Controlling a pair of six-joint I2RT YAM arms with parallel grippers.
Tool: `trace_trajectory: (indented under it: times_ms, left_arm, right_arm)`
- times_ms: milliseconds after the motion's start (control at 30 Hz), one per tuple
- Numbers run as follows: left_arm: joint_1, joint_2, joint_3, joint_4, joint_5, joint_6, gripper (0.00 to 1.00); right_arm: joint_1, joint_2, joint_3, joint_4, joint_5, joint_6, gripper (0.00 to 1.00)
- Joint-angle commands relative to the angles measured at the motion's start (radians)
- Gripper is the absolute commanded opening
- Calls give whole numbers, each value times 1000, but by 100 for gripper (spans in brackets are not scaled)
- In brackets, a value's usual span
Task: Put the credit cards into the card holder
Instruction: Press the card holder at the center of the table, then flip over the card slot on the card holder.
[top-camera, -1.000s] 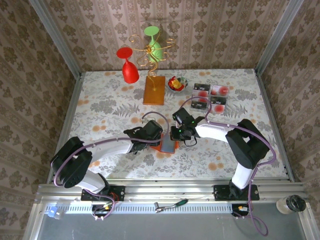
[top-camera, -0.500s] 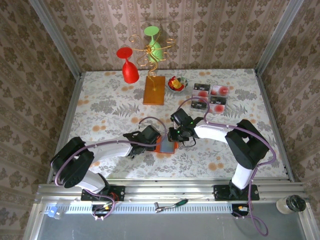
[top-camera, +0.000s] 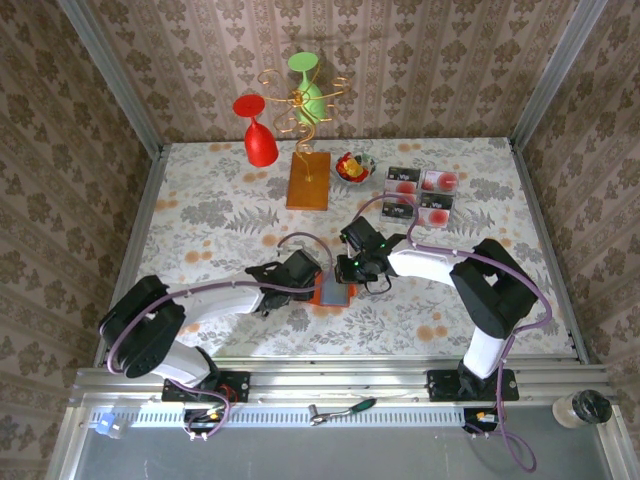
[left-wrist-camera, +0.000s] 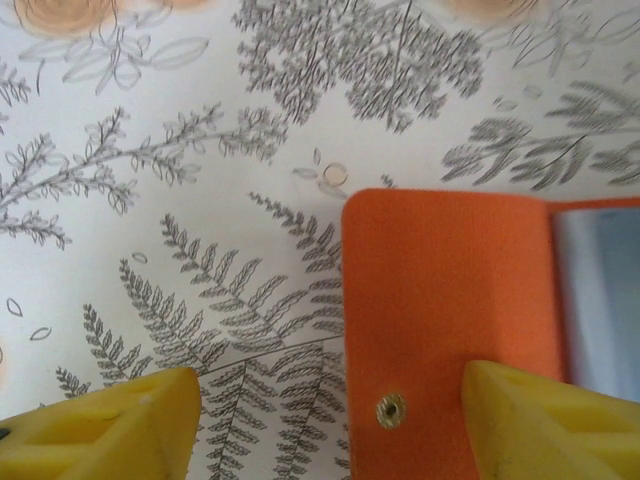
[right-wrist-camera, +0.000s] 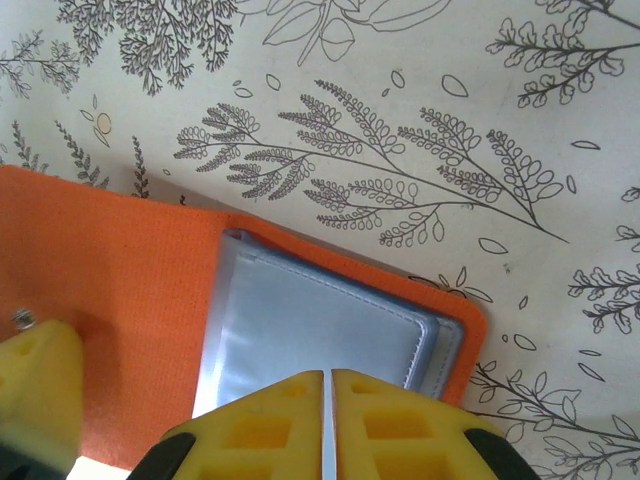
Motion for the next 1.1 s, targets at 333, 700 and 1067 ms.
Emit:
trace_trajectory:
  times_ms: [333,700,1067]
  left_arm:
    - [-15,-45,102,-8,37,40,71]
    - [-16,42,34,84,72,33,63]
    - [-15,107,-1,128,62,44,65]
  right_arm:
    - [2,26,12,-3,-10,-12,13]
    - [-23,-14,-1,-13,-10,-14,13]
    - [-43,3,-25,17,-40,-10,13]
